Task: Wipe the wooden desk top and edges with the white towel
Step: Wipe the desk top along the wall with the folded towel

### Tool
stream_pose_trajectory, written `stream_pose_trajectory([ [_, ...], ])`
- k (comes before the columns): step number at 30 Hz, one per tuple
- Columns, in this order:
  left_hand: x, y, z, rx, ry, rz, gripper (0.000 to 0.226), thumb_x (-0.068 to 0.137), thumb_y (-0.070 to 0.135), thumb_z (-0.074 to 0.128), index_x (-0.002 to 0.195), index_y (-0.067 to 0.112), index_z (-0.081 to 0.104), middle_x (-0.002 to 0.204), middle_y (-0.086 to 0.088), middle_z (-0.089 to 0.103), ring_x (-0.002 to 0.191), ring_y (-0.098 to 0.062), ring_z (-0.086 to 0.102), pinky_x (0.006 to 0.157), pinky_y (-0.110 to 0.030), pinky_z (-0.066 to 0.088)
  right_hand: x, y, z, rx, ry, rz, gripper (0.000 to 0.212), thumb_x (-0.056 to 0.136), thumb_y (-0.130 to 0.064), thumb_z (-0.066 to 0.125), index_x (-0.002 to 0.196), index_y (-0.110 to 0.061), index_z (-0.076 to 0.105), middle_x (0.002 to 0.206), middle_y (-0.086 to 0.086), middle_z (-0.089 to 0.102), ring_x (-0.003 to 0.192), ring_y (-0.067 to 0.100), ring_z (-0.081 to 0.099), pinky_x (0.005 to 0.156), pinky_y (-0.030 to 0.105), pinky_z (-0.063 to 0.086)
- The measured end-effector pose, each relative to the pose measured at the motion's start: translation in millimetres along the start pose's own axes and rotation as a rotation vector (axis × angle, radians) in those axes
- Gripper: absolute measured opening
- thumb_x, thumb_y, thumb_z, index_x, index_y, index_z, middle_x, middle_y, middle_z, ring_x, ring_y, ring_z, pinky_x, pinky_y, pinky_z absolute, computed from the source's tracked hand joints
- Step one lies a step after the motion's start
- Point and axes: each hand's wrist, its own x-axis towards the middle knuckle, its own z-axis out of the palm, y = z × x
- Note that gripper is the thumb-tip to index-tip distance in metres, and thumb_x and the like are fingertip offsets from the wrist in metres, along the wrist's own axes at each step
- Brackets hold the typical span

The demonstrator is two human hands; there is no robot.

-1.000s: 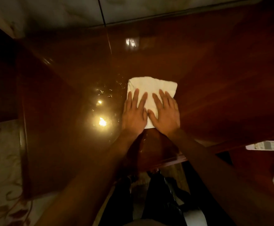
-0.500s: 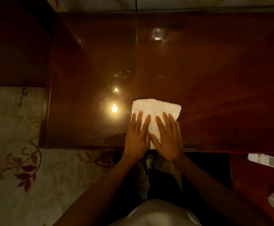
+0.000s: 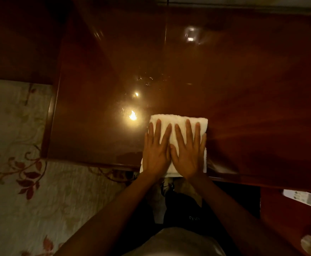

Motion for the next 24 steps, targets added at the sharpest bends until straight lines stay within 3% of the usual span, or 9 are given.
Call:
stream_pose_trajectory([
  [4, 30, -6, -4, -0.01, 0.033, 0.017, 0.055, 0.095, 0.041, 0.02, 0.146, 0.02, 0.022, 0.157, -0.015, 0.013, 0.145, -0.031, 0.0, 0.117, -0.05, 0.011, 31, 2, 0, 0.082, 0.025, -0.017, 0.059, 0.096, -0.046, 0.023, 0.149, -0.024, 0.012, 0.157, 0.015, 0.015, 0.143, 0.04, 0.01, 0.114, 0.059, 0.015],
  [9, 84, -12, -16, -0.011, 0.052, 0.04, 0.055, 0.095, 0.038, 0.021, 0.147, 0.02, 0.022, 0.157, -0.015, 0.015, 0.145, -0.03, 0.0, 0.117, -0.049, 0.01, 84, 1, -6, 0.186, 0.117, -0.021, 0.056, 0.095, -0.041, 0.034, 0.147, -0.022, 0.028, 0.155, 0.015, 0.023, 0.143, 0.04, 0.015, 0.113, 0.058, 0.017],
  [24, 259, -20, -59, 0.045, 0.041, 0.106, 0.063, 0.091, 0.045, 0.013, 0.147, 0.018, 0.021, 0.158, -0.015, 0.012, 0.146, -0.035, 0.002, 0.118, -0.049, 0.003, 256, 8, -23, 0.068, 0.219, -0.002, 0.056, 0.098, -0.043, 0.028, 0.149, -0.021, 0.02, 0.156, 0.014, 0.02, 0.144, 0.036, 0.014, 0.114, 0.057, 0.016],
])
